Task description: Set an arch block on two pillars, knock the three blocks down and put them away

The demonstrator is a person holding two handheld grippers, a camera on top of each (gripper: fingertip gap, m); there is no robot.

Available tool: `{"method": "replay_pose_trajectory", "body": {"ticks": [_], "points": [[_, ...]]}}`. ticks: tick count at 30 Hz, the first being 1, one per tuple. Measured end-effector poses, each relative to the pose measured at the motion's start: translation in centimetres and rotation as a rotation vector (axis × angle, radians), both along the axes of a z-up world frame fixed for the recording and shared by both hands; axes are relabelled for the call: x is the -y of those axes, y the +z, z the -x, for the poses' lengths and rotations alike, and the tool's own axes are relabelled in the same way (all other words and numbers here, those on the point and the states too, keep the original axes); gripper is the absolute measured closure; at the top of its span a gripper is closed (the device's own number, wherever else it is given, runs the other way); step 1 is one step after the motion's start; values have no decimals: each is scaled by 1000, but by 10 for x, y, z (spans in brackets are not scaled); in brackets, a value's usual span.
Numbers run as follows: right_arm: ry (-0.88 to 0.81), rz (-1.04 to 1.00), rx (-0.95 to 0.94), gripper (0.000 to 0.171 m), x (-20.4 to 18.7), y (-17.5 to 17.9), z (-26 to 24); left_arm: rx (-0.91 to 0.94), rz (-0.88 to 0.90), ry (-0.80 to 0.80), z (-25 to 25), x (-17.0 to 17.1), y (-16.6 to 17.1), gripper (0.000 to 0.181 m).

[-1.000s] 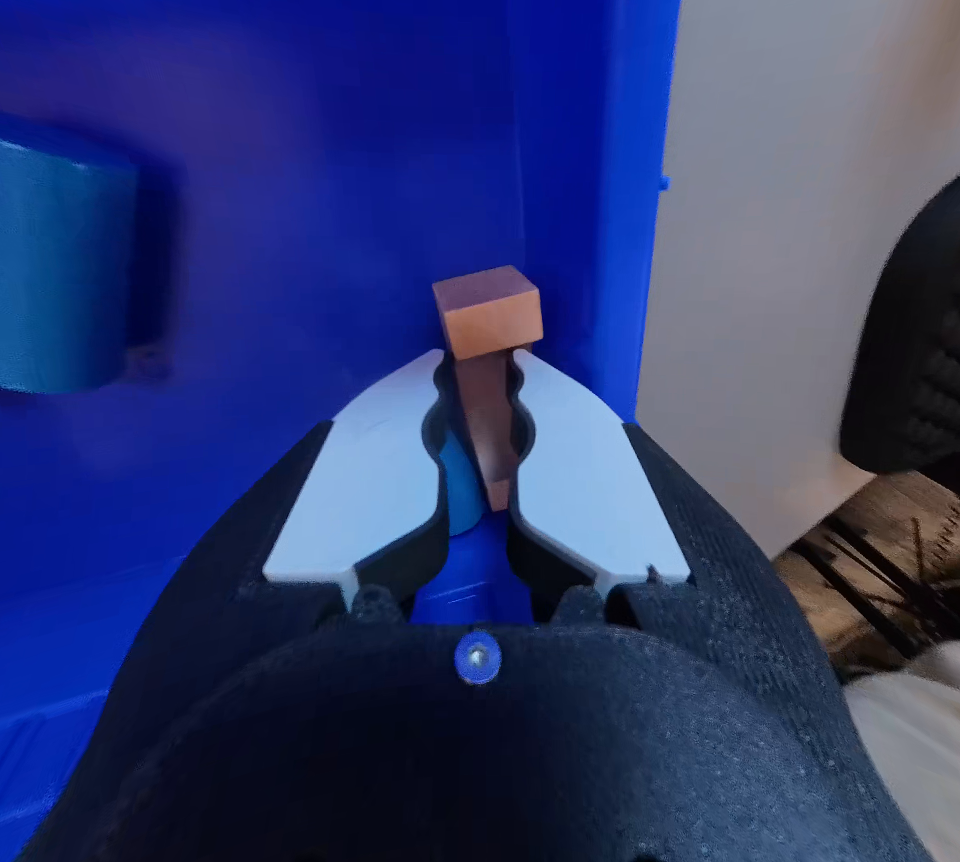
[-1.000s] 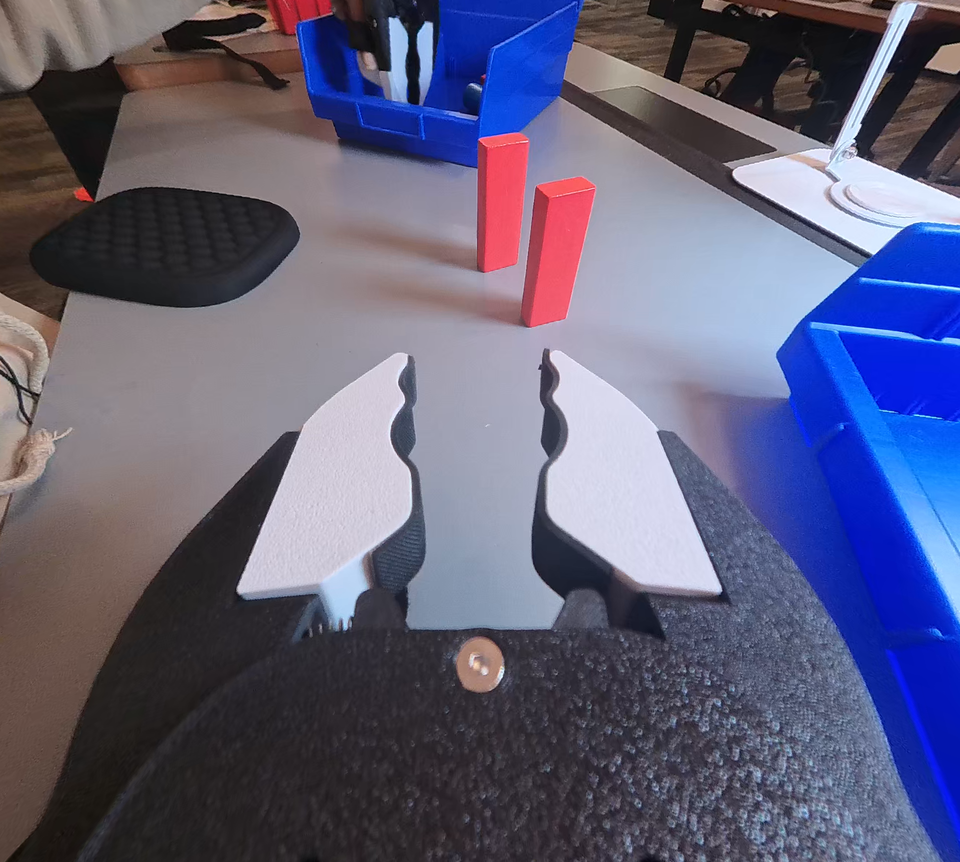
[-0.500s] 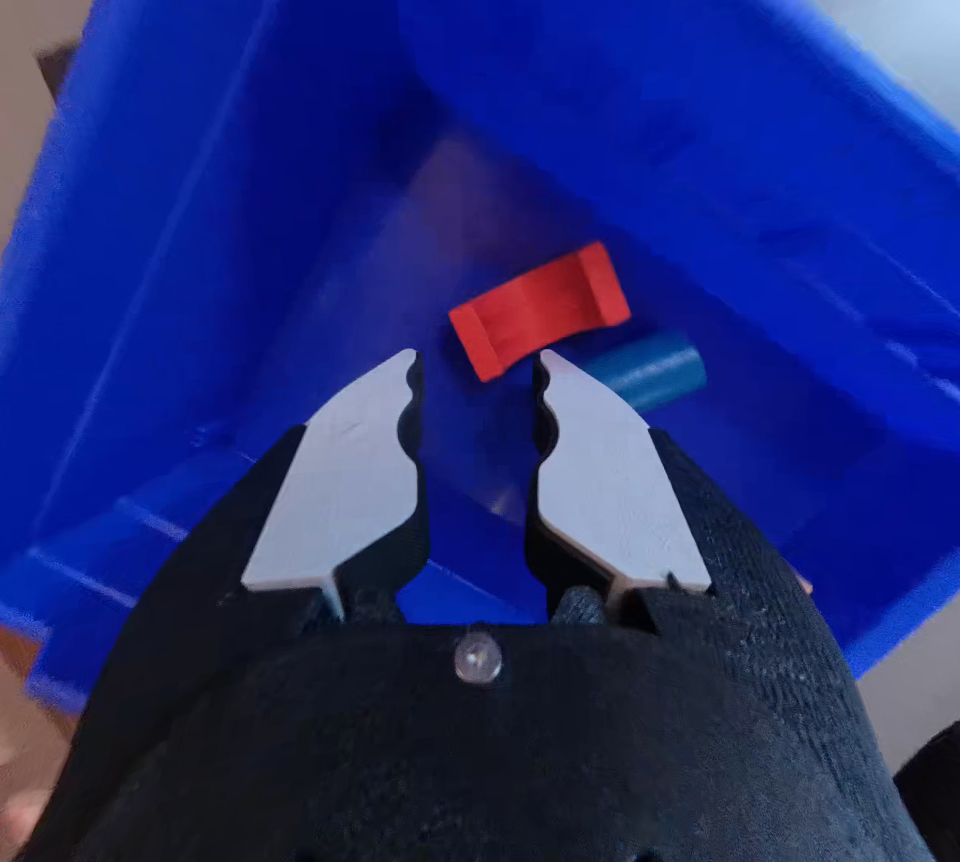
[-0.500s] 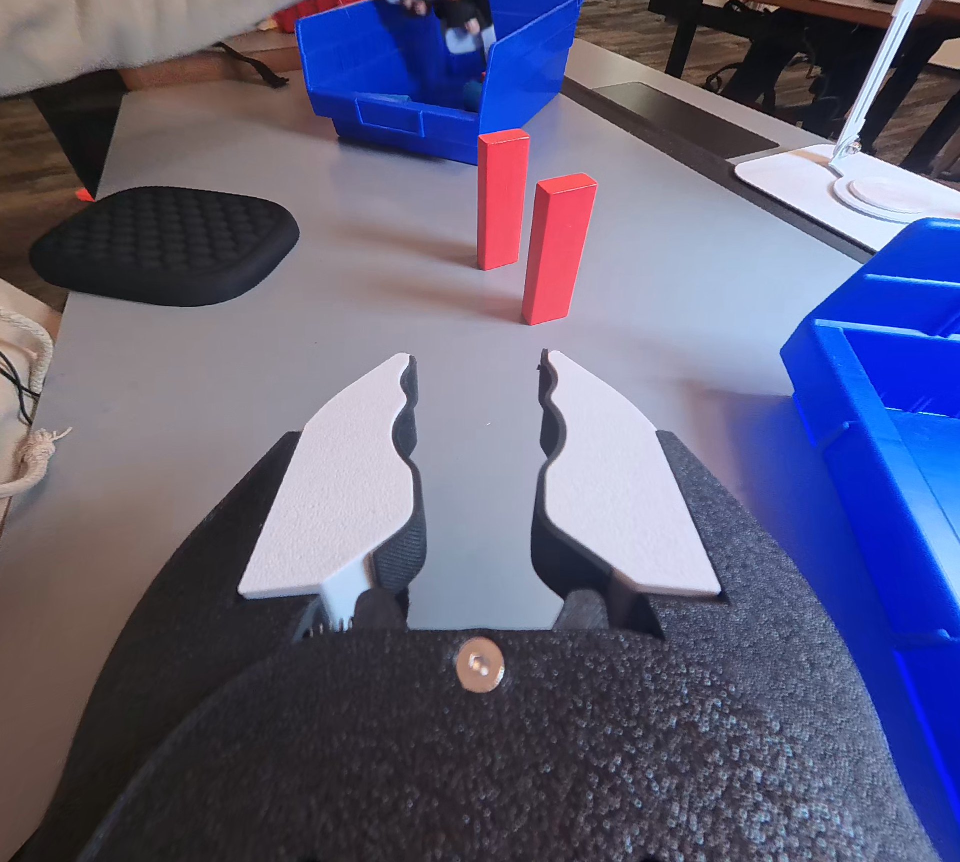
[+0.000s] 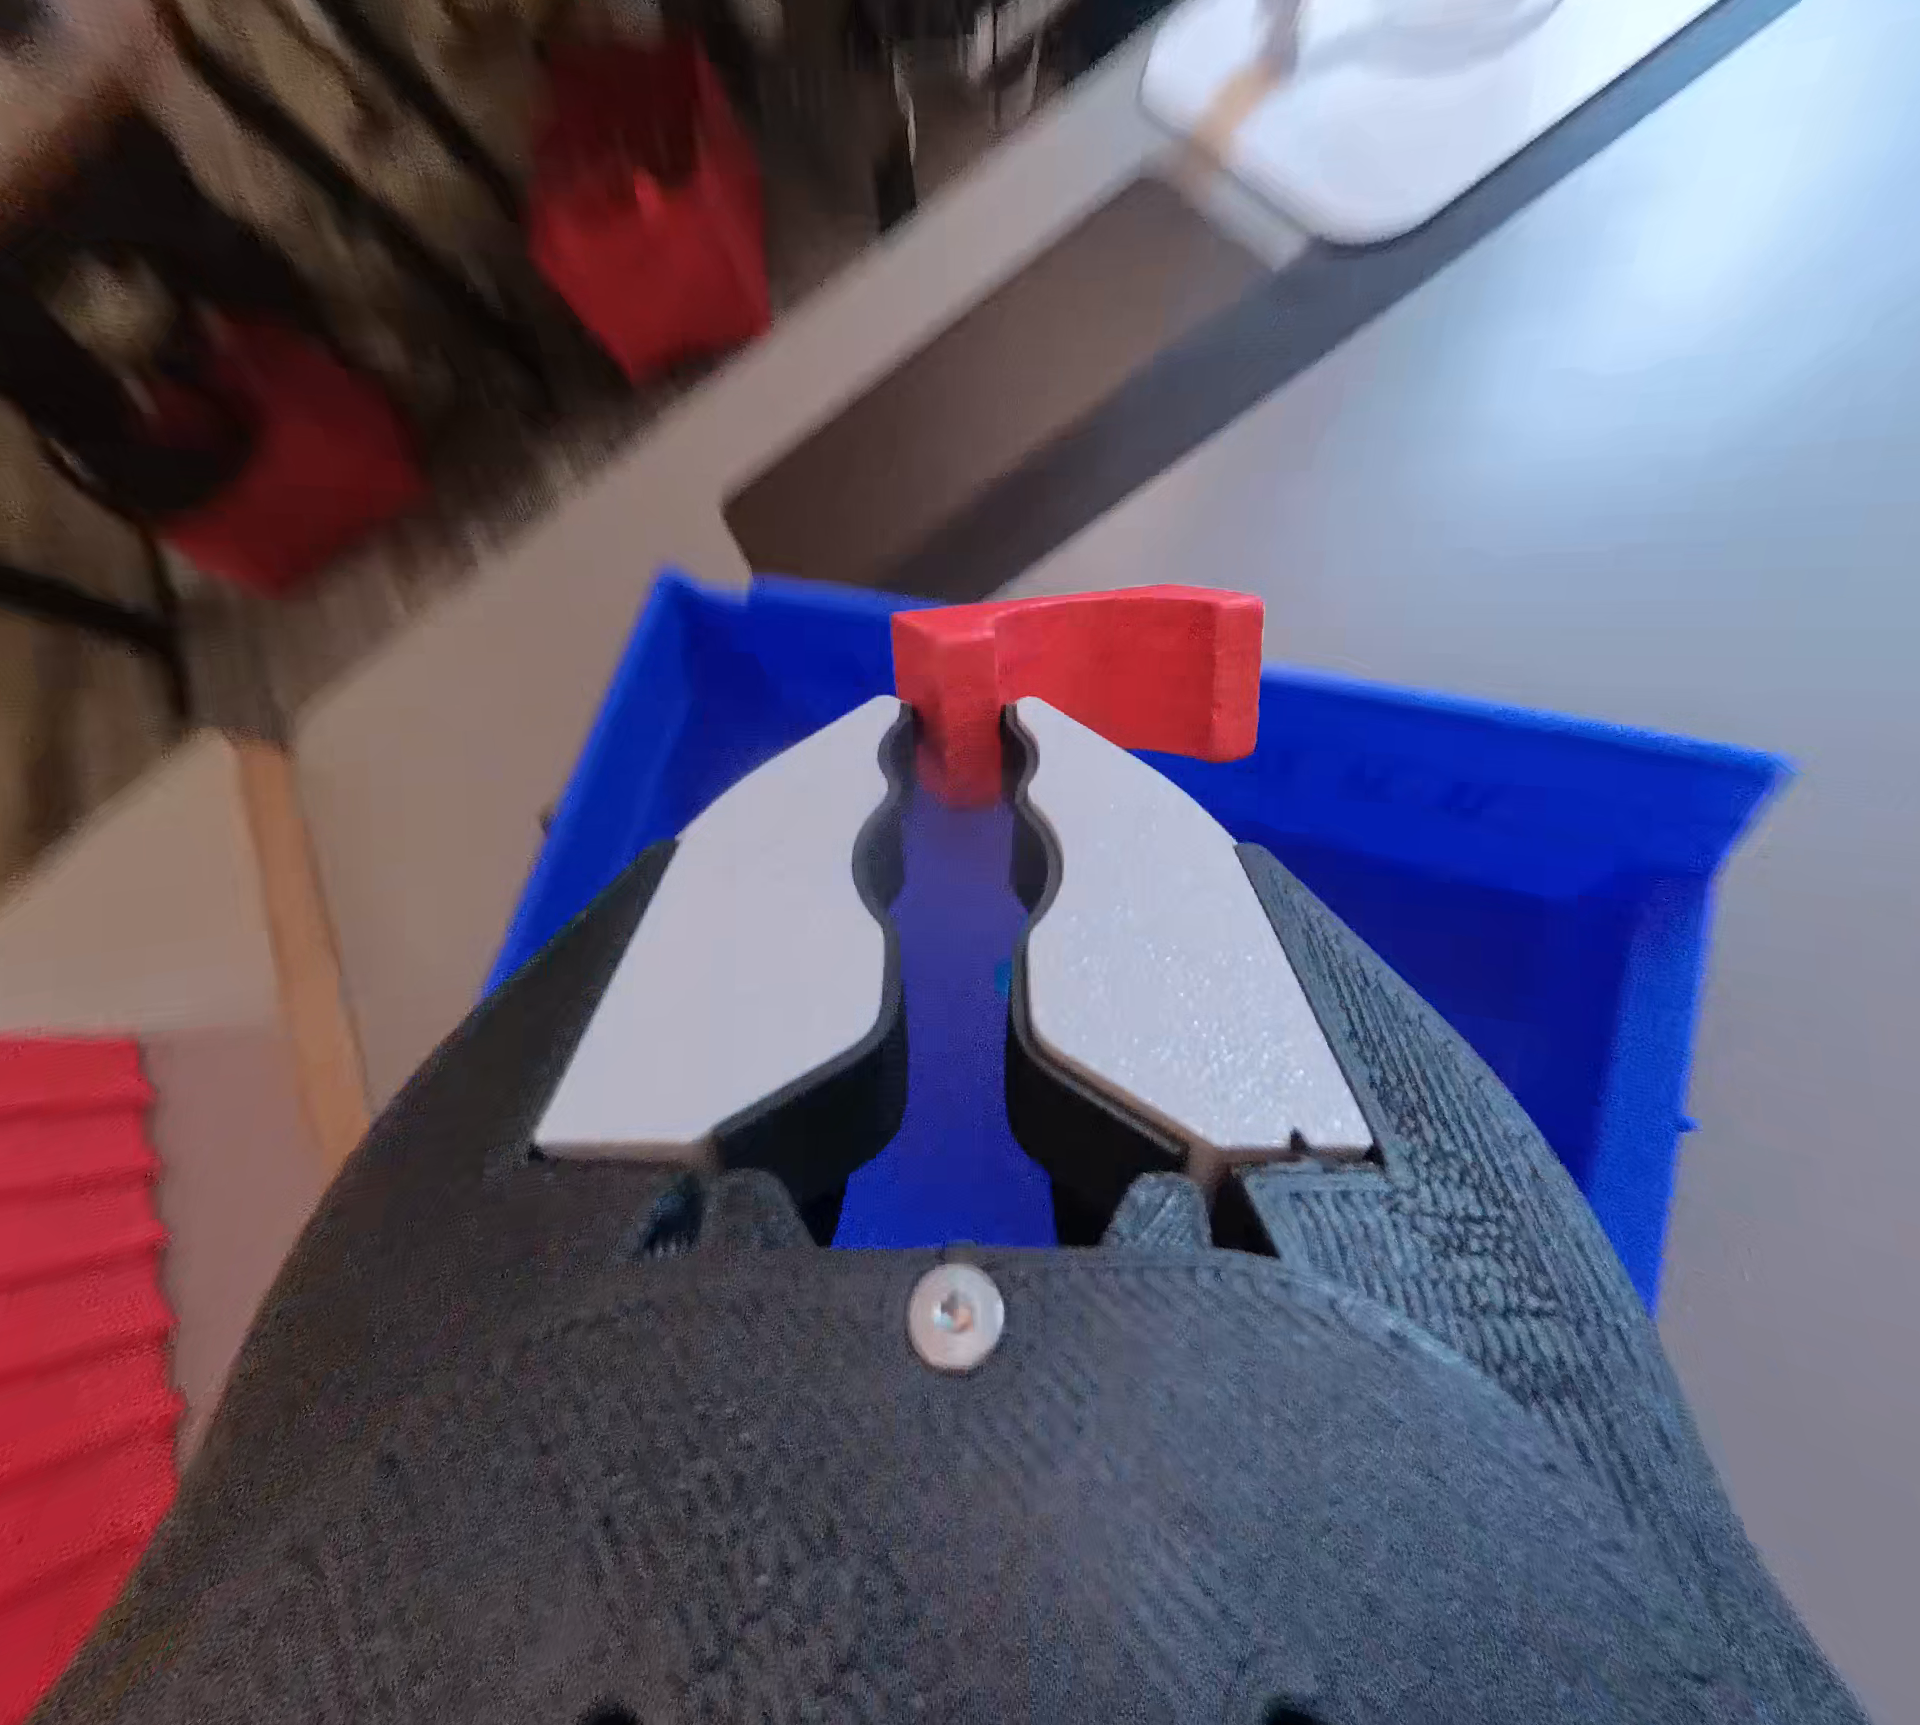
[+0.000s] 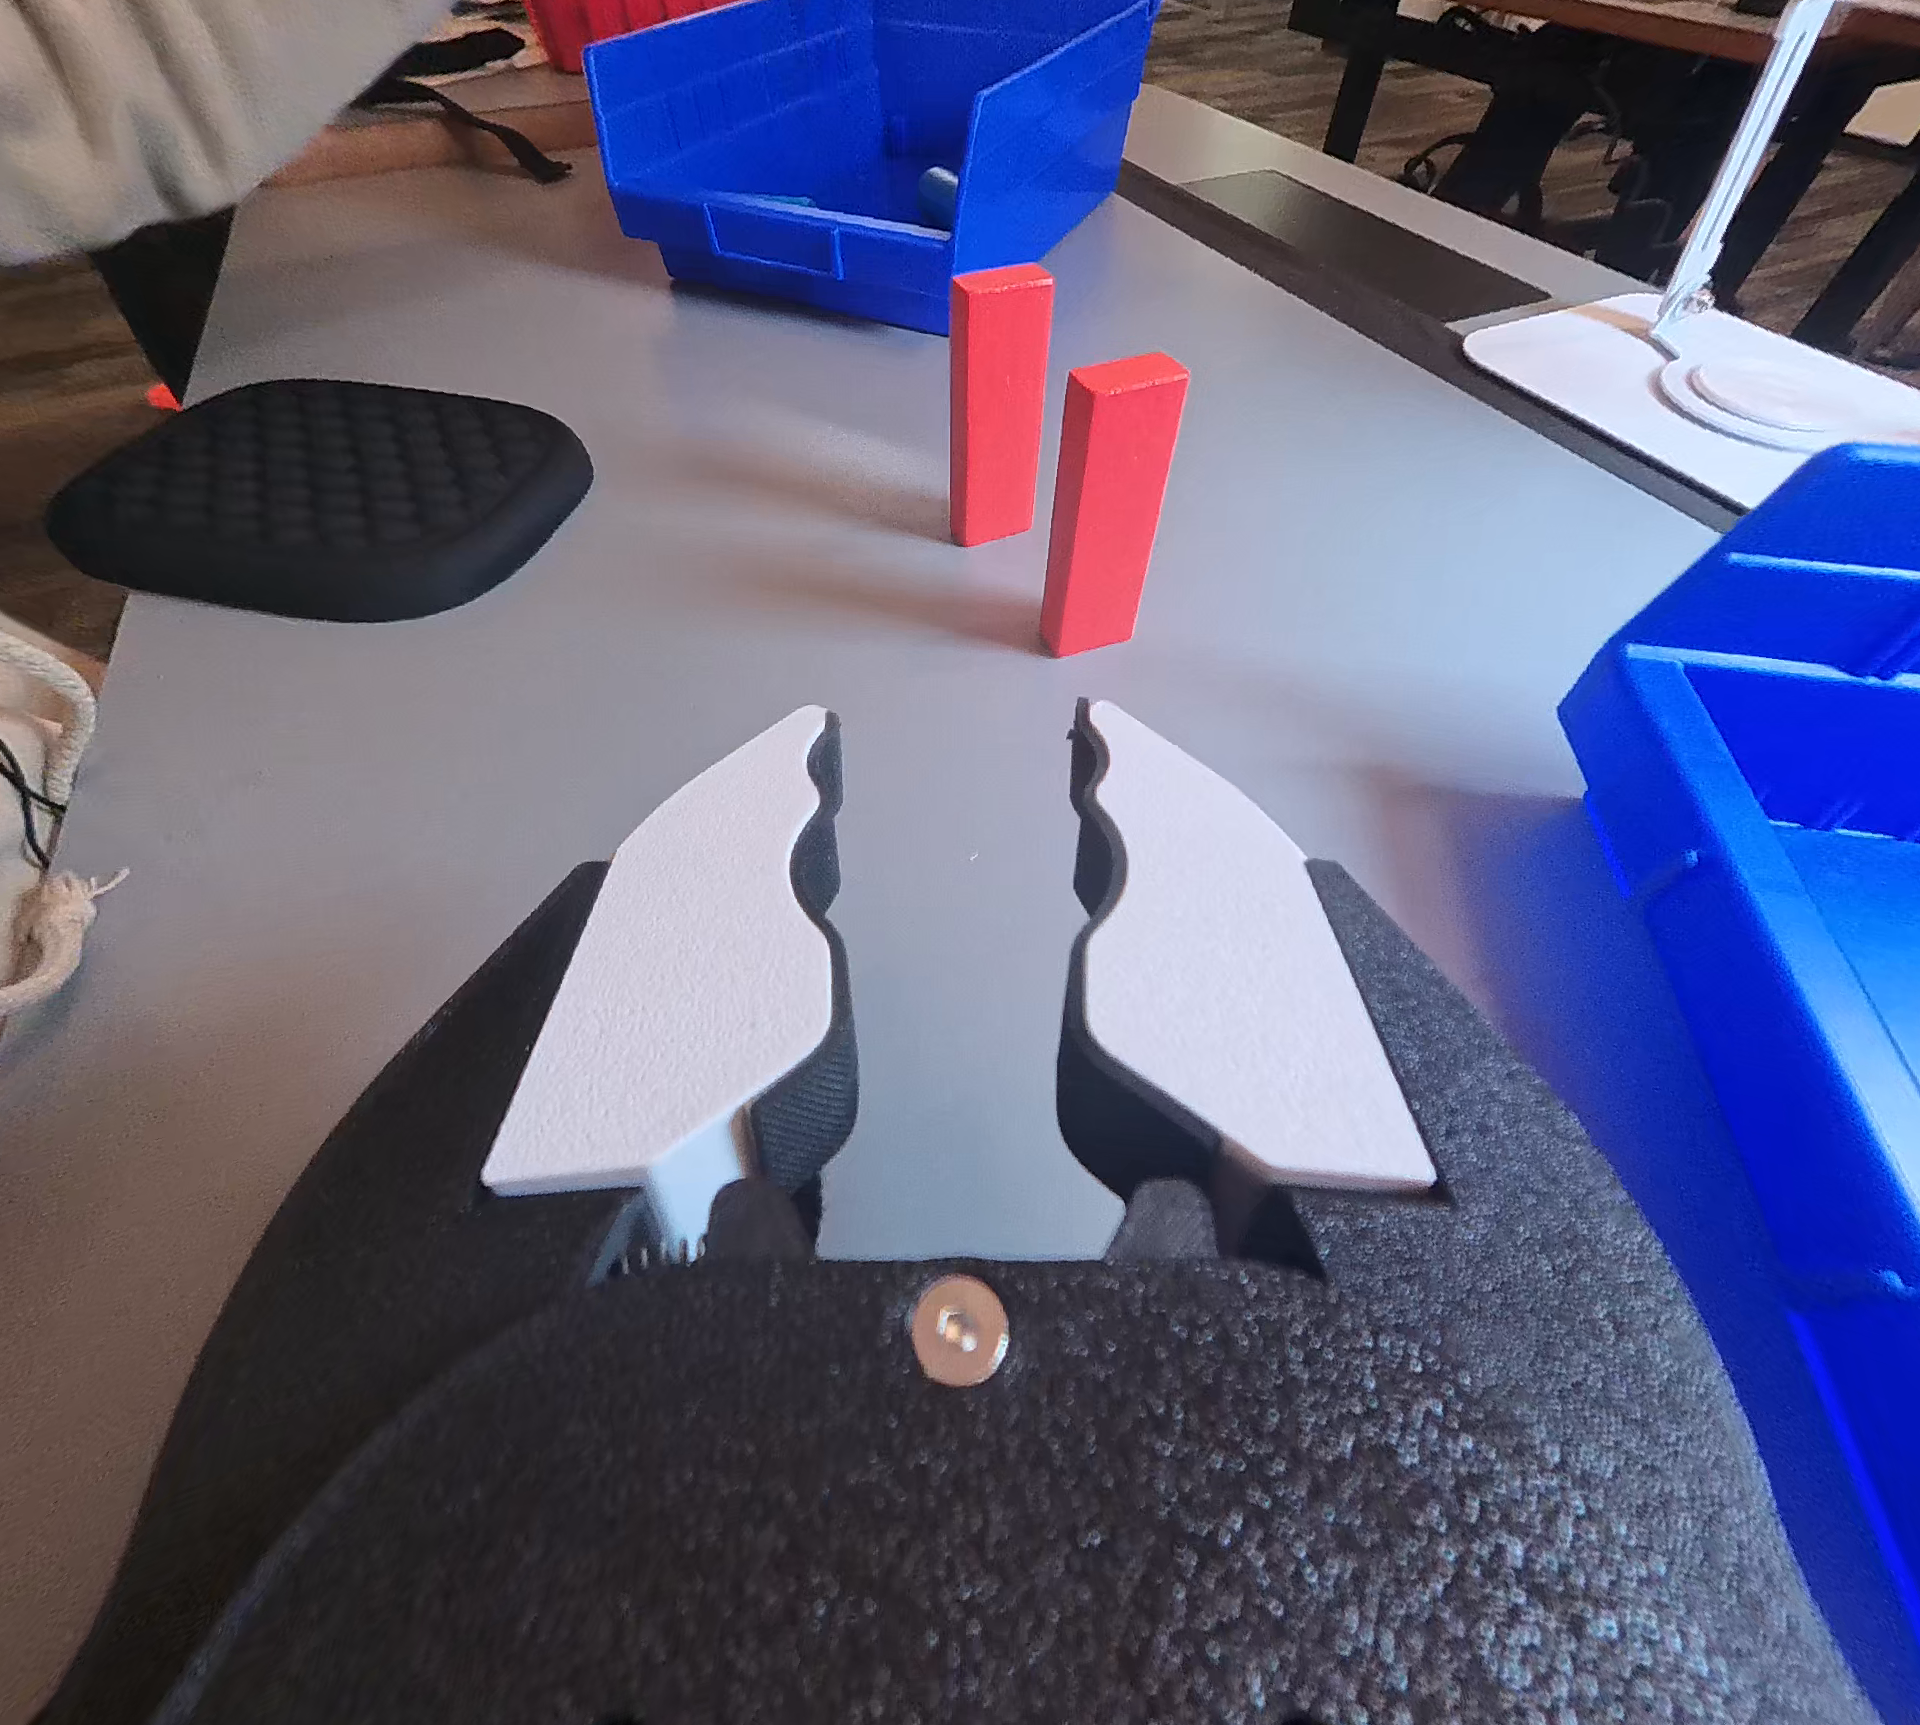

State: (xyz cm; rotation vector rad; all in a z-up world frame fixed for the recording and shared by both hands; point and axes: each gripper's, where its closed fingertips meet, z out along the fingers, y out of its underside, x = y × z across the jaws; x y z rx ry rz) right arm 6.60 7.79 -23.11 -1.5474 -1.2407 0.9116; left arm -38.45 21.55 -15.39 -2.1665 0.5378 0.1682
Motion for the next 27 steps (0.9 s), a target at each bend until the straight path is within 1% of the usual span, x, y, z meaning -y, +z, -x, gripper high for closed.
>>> {"method": "replay_pose_trajectory", "body": {"ticks": [1,2,3,5,6,9,12,15,17,19,20,21,24,26,27], "points": [[2,-6,-8,128,0,3,1,-28,-108,-78,-23,9,21,165],[11,-7,-24,128,2,8,4,-63,-229,-176,-51,21,39,165],[27,1,-43,128,4,14,7,-106,-343,-222,-74,35,55,165],[74,26,-77,127,11,29,14,-184,-527,-322,-124,67,74,165],[104,44,-91,126,16,36,19,-194,-620,-383,-151,85,80,165],[235,130,-142,123,34,59,39,-164,-775,-554,-224,134,77,165],[377,229,-194,117,50,79,62,-78,-868,-710,-281,174,66,165],[509,424,-246,102,61,91,85,-33,-924,-786,-314,194,53,166],[575,589,-289,102,68,93,98,-26,-939,-808,-324,197,41,165],[627,718,-310,111,75,89,106,-63,-913,-828,-331,196,22,165],[626,764,-292,120,77,81,109,-73,-904,-836,-333,196,14,165],[603,781,-267,137,75,71,111,-66,-894,-854,-335,198,8,165],[555,746,-265,138,66,58,109,-45,-820,-865,-338,196,-4,165],[492,595,-228,138,58,52,108,70,-716,-874,-338,191,-11,163],[461,491,-197,138,54,49,106,156,-645,-878,-337,189,-14,155]]}}
